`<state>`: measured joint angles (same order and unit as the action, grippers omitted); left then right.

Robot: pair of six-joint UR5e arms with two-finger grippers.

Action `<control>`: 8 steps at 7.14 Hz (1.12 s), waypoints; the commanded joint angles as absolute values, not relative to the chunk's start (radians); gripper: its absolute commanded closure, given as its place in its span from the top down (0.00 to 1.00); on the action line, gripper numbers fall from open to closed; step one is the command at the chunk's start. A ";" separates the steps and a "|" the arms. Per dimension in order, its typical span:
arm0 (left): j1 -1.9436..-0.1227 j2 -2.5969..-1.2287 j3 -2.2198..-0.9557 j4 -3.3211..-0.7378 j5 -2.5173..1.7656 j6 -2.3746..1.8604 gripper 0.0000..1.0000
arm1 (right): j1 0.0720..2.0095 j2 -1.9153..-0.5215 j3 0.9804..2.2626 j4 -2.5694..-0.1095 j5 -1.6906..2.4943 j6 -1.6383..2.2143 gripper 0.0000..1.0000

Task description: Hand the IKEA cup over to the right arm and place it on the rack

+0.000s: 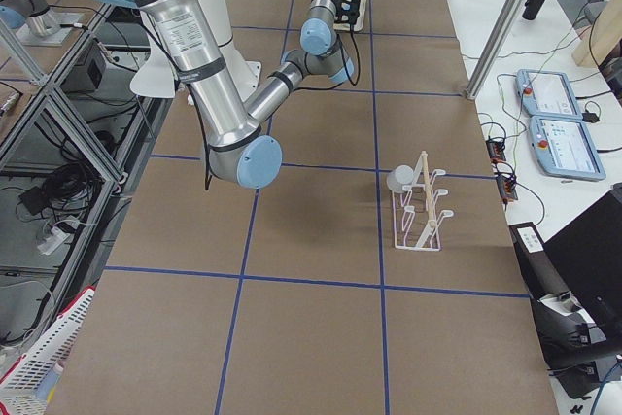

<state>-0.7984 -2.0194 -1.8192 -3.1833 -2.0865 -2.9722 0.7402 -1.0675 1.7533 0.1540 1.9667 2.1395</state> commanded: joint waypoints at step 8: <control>-1.054 -1.859 -1.779 -2.719 -2.364 -2.175 1.00 | 1.316 -1.337 1.763 -0.686 2.410 1.195 0.09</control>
